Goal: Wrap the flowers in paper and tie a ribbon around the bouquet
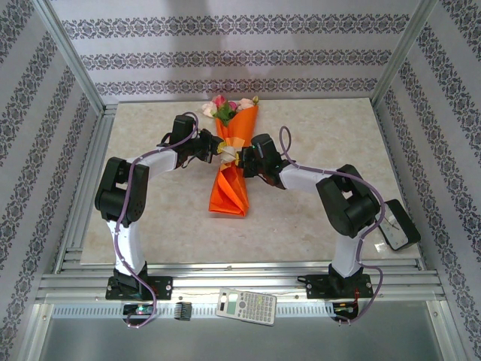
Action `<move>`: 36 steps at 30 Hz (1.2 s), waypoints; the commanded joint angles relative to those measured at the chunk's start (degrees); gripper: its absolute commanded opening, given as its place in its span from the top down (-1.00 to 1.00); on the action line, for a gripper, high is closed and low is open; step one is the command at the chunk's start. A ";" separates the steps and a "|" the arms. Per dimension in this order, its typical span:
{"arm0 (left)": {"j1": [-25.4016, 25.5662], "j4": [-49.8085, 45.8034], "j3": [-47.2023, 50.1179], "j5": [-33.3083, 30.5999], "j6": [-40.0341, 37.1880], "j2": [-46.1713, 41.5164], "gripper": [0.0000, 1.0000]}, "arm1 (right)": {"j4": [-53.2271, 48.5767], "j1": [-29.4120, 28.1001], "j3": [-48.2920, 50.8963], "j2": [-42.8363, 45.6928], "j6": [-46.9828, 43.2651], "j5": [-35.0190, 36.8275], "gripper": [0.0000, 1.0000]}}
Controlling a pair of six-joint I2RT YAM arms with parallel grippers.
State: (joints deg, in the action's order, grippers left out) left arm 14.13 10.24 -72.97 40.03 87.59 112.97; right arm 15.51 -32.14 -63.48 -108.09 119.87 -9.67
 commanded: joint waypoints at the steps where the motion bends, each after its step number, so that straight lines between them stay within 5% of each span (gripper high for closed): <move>1: -0.49 -1.10 -1.02 -0.06 -0.29 -1.16 1.00 | -2.10 -0.64 1.76 2.47 6.80 1.80 0.86; 36: -1.60 -0.82 -1.26 -0.47 -1.28 2.02 1.00 | -20.82 0.67 5.43 20.25 -8.86 2.13 1.00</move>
State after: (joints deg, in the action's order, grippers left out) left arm 13.13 10.26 -73.14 40.01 87.37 114.65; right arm -2.98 -32.60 -60.03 -88.79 112.60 -8.56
